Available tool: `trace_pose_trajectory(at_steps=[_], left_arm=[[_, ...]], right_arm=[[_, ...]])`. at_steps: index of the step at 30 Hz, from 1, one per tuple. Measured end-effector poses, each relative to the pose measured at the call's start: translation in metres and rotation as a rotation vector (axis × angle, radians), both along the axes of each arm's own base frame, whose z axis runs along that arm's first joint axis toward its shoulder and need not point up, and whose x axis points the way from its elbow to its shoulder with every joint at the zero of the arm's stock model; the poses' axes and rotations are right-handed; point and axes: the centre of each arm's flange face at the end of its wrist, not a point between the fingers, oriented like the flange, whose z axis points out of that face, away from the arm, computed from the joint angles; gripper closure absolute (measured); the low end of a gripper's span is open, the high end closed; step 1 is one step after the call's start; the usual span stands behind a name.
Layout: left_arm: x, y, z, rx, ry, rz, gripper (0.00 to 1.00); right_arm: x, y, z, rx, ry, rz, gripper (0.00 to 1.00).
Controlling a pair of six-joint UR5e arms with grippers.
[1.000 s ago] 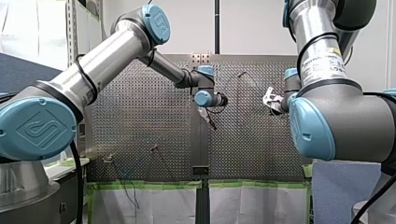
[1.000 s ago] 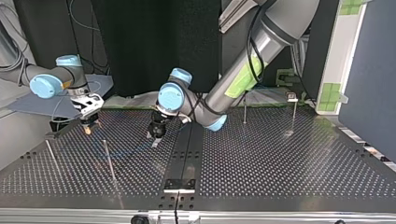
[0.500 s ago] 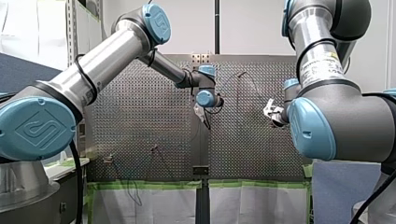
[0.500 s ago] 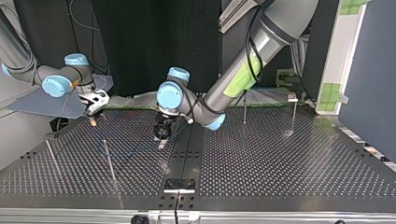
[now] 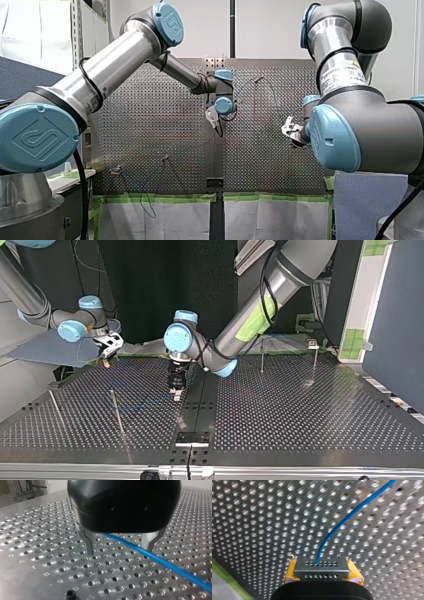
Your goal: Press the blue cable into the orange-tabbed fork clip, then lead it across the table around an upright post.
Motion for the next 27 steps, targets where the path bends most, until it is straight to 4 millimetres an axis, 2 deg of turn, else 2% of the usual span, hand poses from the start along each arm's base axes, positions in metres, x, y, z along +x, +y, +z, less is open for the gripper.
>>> trace_pose_trajectory(at_steps=[8,16,27], left_arm=[[-0.001,0.002,0.000,-0.001,0.002,0.037,0.07],[-0.001,0.002,0.000,-0.002,0.003,0.043,0.07],[-0.002,0.002,0.000,-0.002,0.003,0.042,0.07]], right_arm=[[-0.003,0.003,-0.034,0.042,0.023,-0.022,1.00],[-0.006,0.004,-0.057,0.068,0.035,-0.033,1.00],[-0.015,0.008,-0.105,0.106,0.050,-0.047,1.00]])
